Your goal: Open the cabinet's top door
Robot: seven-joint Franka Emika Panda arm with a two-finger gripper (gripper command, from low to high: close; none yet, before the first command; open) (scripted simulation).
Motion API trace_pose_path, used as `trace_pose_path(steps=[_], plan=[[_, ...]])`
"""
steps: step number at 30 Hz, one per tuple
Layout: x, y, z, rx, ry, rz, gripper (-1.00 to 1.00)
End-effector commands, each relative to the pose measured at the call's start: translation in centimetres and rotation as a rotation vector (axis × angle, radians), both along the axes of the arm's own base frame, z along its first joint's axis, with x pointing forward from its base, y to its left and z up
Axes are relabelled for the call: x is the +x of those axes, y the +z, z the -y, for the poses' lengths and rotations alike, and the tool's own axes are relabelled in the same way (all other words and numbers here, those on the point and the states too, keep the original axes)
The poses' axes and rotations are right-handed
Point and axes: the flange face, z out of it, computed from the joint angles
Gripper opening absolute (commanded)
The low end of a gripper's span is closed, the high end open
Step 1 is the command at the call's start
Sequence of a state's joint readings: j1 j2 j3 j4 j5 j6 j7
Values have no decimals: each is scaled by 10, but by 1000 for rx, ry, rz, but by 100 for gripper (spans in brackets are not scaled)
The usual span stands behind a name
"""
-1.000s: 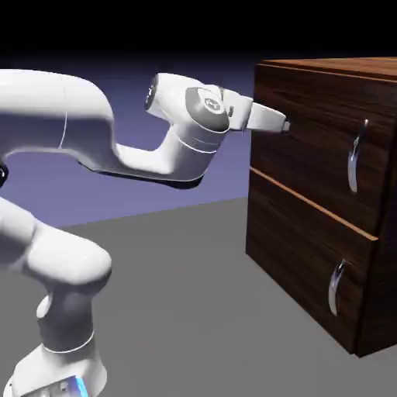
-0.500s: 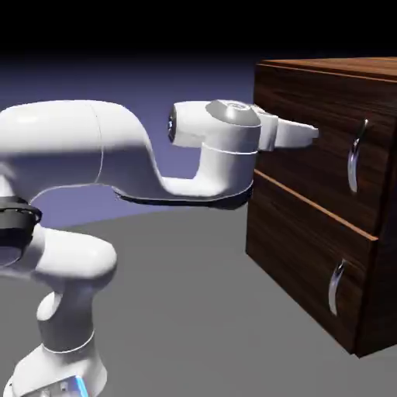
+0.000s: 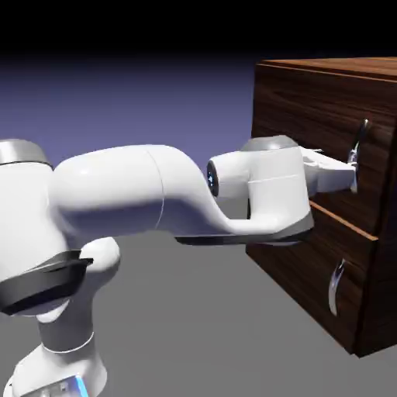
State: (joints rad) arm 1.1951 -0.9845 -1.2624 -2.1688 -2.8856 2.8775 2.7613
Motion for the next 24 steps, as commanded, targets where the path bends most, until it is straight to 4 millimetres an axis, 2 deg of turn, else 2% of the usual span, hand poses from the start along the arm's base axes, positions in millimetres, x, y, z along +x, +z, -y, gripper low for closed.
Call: trace_pose_path(steps=[1,4,5,6,7,18,24], plan=[[9,0,0,1,0,0,0],[39,0,-2,-1,0,0,0],[39,0,-2,-1,0,0,0],[39,0,-2,-1,0,0,-100],[39,0,-2,-1,0,0,-100],[-40,0,-30,-1,-168,0,-100],[-76,0,-48,-2,-248,0,-100]])
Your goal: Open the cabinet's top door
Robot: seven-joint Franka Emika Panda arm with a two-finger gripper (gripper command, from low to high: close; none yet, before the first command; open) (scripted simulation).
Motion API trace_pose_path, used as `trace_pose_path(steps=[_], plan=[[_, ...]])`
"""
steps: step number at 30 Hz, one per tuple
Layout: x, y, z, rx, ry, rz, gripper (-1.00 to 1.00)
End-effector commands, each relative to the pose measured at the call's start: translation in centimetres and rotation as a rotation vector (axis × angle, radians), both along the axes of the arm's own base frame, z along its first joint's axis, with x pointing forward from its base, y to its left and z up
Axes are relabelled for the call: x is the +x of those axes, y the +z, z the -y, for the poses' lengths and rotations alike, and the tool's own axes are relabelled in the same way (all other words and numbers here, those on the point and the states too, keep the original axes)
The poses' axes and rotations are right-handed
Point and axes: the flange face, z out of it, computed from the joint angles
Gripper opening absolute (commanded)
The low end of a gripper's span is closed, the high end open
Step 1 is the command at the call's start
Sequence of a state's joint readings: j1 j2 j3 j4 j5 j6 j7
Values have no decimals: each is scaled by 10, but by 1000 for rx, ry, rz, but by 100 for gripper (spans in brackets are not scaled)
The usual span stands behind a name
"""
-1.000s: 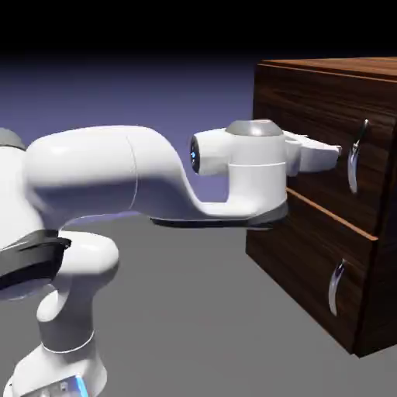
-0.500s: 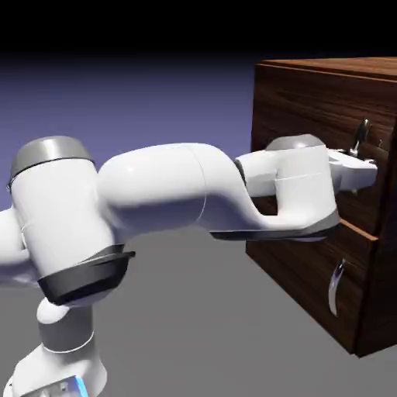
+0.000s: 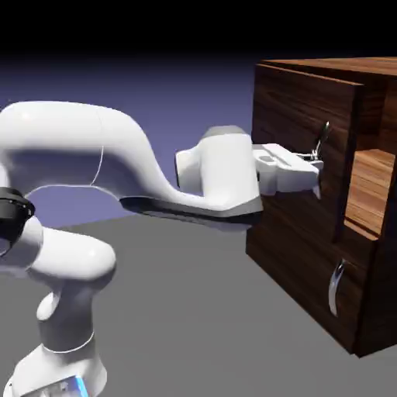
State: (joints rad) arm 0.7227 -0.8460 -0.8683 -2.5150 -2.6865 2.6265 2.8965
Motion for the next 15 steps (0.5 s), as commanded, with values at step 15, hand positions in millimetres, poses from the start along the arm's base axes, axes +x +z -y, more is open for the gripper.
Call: trace_pose_path(steps=[15], plan=[[-81,0,-56,2,-196,-1,-100]])
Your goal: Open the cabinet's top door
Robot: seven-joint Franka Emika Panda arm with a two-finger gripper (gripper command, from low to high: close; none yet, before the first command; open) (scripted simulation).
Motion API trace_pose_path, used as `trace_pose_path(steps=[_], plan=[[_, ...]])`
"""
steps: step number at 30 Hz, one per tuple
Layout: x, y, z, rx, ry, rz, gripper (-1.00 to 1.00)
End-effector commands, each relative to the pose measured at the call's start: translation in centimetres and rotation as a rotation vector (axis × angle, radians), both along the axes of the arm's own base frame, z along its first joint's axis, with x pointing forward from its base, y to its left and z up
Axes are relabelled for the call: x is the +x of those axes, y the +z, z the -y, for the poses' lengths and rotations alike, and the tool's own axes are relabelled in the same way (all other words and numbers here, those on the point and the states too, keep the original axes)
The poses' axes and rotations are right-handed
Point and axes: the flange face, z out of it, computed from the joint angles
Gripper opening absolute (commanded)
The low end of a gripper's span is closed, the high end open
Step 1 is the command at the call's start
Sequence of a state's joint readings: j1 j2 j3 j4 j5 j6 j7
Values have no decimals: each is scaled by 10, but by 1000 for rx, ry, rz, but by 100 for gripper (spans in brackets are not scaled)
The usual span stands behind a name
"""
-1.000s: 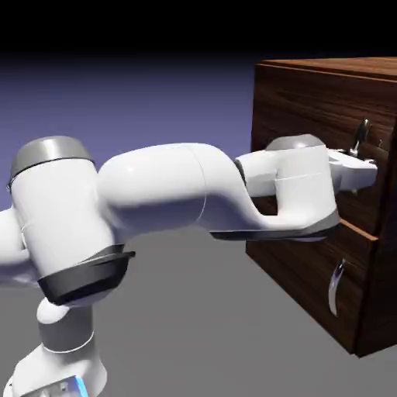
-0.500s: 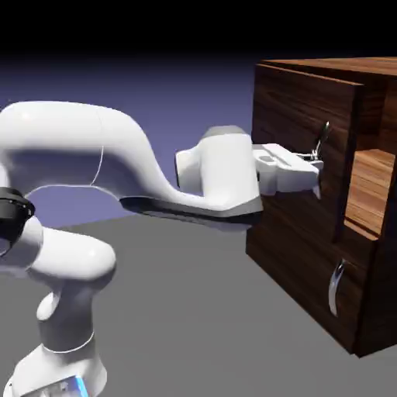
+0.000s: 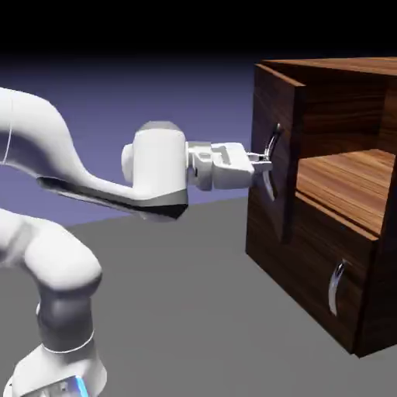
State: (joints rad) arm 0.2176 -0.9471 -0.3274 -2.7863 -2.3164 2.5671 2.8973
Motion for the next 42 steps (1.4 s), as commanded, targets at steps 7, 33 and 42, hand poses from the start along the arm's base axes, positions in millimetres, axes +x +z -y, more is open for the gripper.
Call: trace_pose_path(steps=[7,33,42], plan=[[-26,0,-24,3,-72,0,-100],[-103,0,-120,3,-317,0,-100],[-139,0,-190,3,-475,1,-100]])
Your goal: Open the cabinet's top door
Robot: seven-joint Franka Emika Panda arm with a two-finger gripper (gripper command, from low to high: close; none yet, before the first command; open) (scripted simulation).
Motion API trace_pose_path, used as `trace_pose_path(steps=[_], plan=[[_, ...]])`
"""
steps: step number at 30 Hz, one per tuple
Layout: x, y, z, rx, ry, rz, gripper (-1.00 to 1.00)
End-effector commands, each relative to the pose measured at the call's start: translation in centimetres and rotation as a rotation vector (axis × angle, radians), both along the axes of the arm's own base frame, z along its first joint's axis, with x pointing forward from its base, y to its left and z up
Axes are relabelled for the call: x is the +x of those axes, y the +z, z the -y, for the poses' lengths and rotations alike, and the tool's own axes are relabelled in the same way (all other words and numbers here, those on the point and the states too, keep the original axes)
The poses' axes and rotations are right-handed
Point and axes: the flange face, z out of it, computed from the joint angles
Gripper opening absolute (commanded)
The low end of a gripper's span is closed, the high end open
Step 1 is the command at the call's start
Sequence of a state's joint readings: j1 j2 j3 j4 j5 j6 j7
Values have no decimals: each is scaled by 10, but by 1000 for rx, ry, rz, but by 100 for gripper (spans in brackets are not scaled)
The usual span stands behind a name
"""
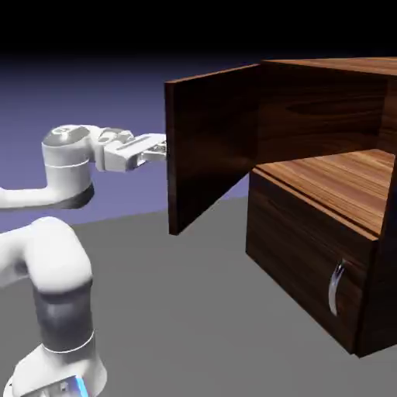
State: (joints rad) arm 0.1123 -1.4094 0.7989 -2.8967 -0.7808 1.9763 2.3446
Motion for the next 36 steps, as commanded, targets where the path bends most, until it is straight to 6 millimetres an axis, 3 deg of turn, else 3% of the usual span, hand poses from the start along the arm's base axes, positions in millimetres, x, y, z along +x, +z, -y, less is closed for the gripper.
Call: trace_pose_path(steps=[1,8,16,26,36], plan=[[-4,0,-10,0,-23,0,-100],[-27,0,-86,0,-181,0,-100],[-38,0,-164,0,-337,0,-100],[-36,0,-248,0,-505,0,-100],[-23,0,-316,0,-643,0,-100]])
